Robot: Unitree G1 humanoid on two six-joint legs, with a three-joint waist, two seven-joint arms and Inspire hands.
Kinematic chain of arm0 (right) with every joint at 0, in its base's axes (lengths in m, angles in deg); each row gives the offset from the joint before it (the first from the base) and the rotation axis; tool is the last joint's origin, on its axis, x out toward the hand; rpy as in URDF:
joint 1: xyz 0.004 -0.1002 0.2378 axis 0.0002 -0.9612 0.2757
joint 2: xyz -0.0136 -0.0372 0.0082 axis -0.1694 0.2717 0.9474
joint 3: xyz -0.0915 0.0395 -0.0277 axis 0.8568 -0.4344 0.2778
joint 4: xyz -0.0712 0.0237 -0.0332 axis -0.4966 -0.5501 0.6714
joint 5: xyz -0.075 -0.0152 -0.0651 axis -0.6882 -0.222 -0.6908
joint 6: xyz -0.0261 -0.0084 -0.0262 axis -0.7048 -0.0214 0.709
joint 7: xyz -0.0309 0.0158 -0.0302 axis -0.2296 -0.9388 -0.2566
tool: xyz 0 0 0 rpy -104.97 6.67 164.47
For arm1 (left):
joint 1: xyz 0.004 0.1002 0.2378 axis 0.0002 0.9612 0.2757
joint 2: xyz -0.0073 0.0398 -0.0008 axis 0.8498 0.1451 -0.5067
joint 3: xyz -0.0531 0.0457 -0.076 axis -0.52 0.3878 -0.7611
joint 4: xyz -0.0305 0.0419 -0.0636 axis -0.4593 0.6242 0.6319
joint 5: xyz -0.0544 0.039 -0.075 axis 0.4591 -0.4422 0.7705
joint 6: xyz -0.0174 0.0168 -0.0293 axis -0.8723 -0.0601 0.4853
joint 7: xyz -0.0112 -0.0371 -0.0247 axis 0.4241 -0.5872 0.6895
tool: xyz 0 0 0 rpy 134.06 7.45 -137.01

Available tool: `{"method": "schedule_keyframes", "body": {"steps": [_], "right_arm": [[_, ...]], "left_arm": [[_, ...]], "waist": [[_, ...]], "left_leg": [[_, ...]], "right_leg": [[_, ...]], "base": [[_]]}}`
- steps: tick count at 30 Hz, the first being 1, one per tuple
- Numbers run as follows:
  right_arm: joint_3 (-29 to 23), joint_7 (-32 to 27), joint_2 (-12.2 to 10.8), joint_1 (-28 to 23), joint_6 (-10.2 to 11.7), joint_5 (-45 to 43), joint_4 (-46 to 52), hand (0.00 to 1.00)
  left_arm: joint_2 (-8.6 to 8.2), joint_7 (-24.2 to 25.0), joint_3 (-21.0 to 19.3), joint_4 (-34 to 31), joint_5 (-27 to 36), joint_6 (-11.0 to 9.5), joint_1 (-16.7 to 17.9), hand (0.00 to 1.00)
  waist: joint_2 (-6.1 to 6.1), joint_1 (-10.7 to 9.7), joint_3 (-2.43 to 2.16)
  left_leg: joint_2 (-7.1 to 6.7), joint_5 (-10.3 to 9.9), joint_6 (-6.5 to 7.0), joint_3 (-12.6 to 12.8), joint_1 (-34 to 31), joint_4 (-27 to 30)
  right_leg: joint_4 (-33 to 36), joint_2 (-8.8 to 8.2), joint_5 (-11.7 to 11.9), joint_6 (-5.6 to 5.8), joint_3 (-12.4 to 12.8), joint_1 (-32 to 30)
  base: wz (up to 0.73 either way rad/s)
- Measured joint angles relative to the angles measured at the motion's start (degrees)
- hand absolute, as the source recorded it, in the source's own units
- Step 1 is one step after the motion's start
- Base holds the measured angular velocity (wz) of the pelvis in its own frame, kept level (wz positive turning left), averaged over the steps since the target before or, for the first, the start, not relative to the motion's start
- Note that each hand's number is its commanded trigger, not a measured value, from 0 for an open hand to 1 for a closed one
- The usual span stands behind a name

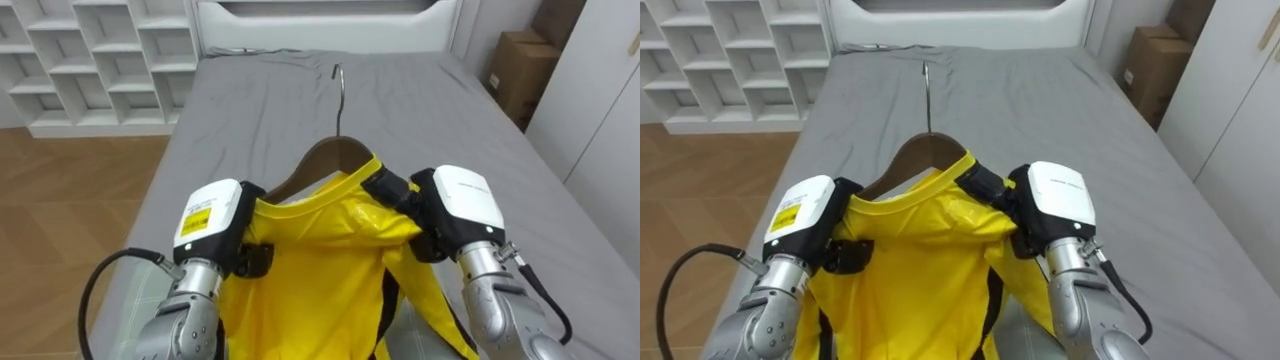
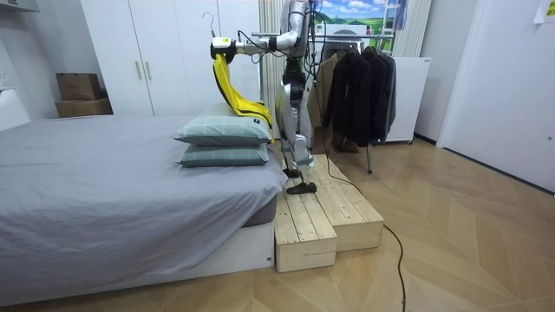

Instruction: Hang clothes

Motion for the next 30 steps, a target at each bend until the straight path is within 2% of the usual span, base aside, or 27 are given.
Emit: {"method": "schedule_keyframes", "body": {"steps": [23, 24, 25, 26, 30], "right_arm": [[-0.6, 1.8, 0.3, -1.0, 0.2, -0.3, 0.8, 1.0], [-0.6, 1.9, 0.3, -1.5, 0.2, -0.3, 1.0, 1.0], [-0.6, 2.1, 0.3, -1.7, 0.1, -0.3, 1.0, 1.0], [-0.6, 2.3, 0.3, -1.8, 0.1, -0.3, 1.0, 1.0], [-1.0, 3.2, 0.3, -1.8, 0.1, -0.2, 1.0, 1.0]], "left_arm": [[0.4, 1.9, 0.0, 0.0, 0.5, 0.7, 0.0, 1.0], [0.41, 2.3, 0.2, 0.0, 0.4, 0.7, 0.0, 0.78], [0.42, 2.5, 0.3, 0.0, 0.2, 0.7, 0.0, 0.03], [0.42, 2.6, 0.3, 0.0, 0.2, 0.8, 0.1, 0.0], [0.33, 2.6, 0.5, 0.0, 0.1, 0.8, 0.1, 0.0]], "waist": [[-0.1, -0.1, 0.05], [-0.1, -0.1, 0.05], [-0.1, -0.2, 0.05], [-0.1, -0.2, 0.05], [-0.1, -0.8, 0.05]], "left_leg": [[0.02, 0.0, 0.0, 0.0, -0.4, -0.1], [0.02, 0.0, 0.0, 0.0, -0.4, -0.1], [0.02, 0.0, 0.0, 0.0, -0.4, -0.1], [0.02, 0.0, 0.0, 0.0, -0.4, -0.1], [0.02, 0.0, 0.0, 0.0, -0.6, -0.2]], "right_leg": [[-0.7, -0.09, -0.1, 0.05, -0.9, 0.0], [-0.7, -0.09, -0.1, 0.05, -0.9, 0.0], [-0.7, -0.09, -0.1, 0.05, -0.9, 0.0], [-0.7, -0.09, -0.1, 0.05, -0.9, 0.0], [-0.7, -0.11, -0.1, 0.07, -0.9, 0.0]], "base": [[0.0], [0.0], [0.0], [0.0], [0.0]]}}
